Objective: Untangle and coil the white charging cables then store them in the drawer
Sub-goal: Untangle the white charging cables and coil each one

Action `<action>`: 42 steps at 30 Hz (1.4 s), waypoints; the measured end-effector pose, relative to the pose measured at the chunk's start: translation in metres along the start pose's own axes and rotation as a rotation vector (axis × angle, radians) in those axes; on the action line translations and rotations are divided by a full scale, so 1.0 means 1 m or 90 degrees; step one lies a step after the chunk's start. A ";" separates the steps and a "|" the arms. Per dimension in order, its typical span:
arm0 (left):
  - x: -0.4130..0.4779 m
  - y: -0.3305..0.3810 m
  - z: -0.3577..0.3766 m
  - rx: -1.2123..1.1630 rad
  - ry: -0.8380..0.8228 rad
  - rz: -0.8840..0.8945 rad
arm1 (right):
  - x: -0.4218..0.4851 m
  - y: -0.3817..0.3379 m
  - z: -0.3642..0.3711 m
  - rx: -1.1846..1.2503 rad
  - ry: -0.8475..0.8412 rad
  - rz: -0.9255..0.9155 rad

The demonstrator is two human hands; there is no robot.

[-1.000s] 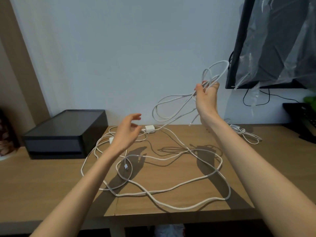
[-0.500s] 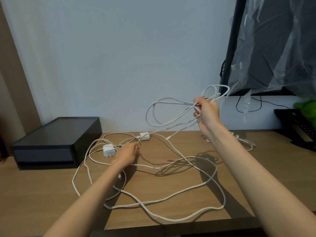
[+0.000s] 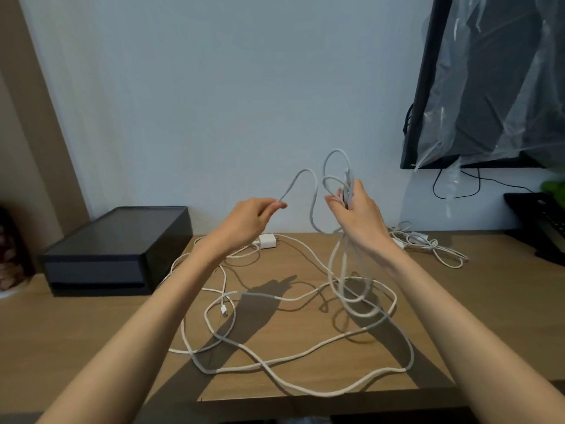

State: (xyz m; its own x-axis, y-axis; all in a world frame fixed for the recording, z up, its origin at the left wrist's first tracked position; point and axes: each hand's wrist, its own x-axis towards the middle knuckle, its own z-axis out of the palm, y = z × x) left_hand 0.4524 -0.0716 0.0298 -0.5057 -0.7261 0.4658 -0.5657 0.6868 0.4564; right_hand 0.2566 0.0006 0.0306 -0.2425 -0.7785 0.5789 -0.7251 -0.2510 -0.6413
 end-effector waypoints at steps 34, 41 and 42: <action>-0.033 0.051 0.020 0.299 -0.011 0.205 | -0.044 -0.007 -0.029 0.215 -0.074 0.177; -0.039 0.027 0.017 0.046 -0.093 0.134 | -0.037 0.002 -0.027 0.300 0.020 0.186; -0.042 0.016 0.017 0.047 -0.103 0.122 | -0.034 0.004 -0.028 0.359 0.042 0.199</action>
State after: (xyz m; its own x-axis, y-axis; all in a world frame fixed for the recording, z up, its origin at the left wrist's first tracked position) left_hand 0.4537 -0.0307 0.0039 -0.7030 -0.5823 0.4084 -0.4917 0.8128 0.3124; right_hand 0.2435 0.0426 0.0220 -0.4390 -0.8313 0.3409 -0.1691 -0.2962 -0.9400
